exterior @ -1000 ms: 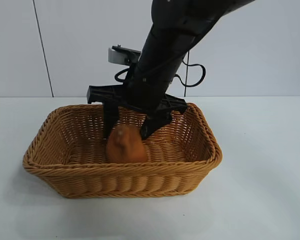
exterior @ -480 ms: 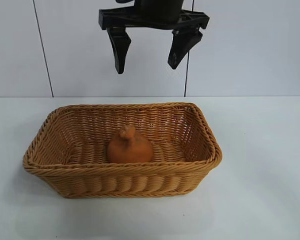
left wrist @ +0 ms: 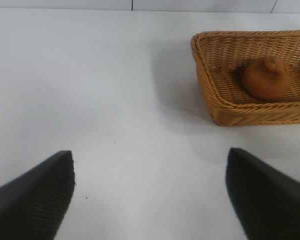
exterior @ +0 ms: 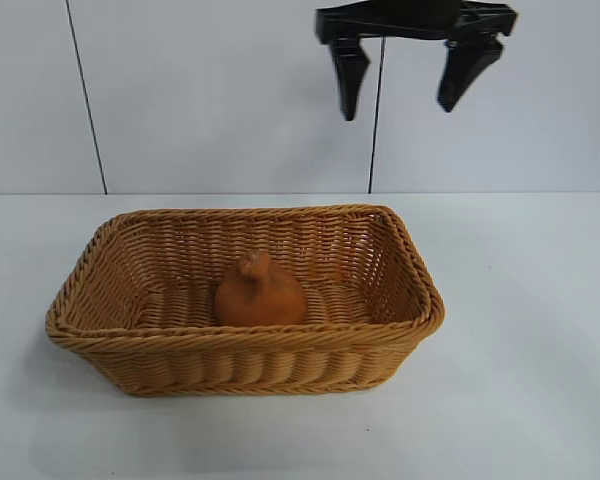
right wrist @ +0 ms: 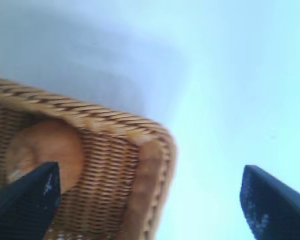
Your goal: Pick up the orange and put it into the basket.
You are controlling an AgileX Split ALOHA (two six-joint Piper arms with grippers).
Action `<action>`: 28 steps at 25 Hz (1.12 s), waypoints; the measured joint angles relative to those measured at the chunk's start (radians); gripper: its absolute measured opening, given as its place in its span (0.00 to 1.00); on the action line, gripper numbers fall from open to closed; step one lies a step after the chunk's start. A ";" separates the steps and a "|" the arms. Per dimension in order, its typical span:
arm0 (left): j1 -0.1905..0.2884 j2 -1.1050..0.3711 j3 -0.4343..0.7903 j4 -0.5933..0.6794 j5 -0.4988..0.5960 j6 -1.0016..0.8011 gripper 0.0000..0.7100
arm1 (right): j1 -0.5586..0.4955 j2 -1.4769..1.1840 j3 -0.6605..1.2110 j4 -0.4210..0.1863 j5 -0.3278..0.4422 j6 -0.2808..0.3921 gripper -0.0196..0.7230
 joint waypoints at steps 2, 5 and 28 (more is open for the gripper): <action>0.000 0.000 0.000 0.000 0.000 0.000 0.83 | -0.085 0.001 0.000 0.004 0.000 0.000 0.93; 0.000 0.000 0.000 0.000 0.000 0.000 0.83 | -0.180 0.001 0.000 0.013 0.000 0.000 0.93; 0.000 0.000 0.000 0.000 0.000 0.000 0.83 | -0.266 -0.394 0.758 0.091 0.006 -0.088 0.93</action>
